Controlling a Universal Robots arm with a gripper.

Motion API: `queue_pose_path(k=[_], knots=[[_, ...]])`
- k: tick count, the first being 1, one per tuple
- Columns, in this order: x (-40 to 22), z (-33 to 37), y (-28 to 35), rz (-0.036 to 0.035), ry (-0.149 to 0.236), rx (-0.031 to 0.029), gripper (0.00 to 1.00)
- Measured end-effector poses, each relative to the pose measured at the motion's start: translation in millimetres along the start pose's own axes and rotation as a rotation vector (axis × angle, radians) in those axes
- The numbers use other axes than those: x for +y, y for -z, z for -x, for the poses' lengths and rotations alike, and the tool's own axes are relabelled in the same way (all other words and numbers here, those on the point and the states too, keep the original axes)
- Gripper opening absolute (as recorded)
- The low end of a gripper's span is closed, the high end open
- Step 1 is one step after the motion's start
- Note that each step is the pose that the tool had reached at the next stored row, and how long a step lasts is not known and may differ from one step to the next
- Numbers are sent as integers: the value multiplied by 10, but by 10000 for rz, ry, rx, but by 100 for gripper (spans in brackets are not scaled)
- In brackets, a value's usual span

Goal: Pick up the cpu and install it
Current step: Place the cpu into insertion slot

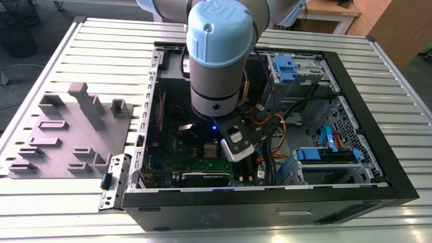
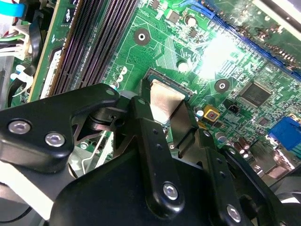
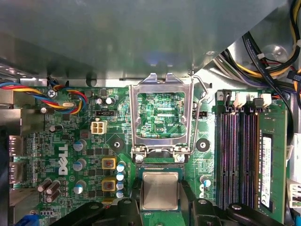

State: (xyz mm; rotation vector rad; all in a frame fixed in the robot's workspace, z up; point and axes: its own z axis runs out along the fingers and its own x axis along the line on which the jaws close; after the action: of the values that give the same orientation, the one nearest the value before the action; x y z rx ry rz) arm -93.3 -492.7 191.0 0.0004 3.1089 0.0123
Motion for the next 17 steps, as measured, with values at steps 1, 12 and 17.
queue_pose_path(k=[1, 12, 17], knots=[[0, 0, 0, 1, 0, -1, 42], [0, 0, -1, 1, 0, -5, 61], [0, 0, -1, 2, 0, -5, 61]])
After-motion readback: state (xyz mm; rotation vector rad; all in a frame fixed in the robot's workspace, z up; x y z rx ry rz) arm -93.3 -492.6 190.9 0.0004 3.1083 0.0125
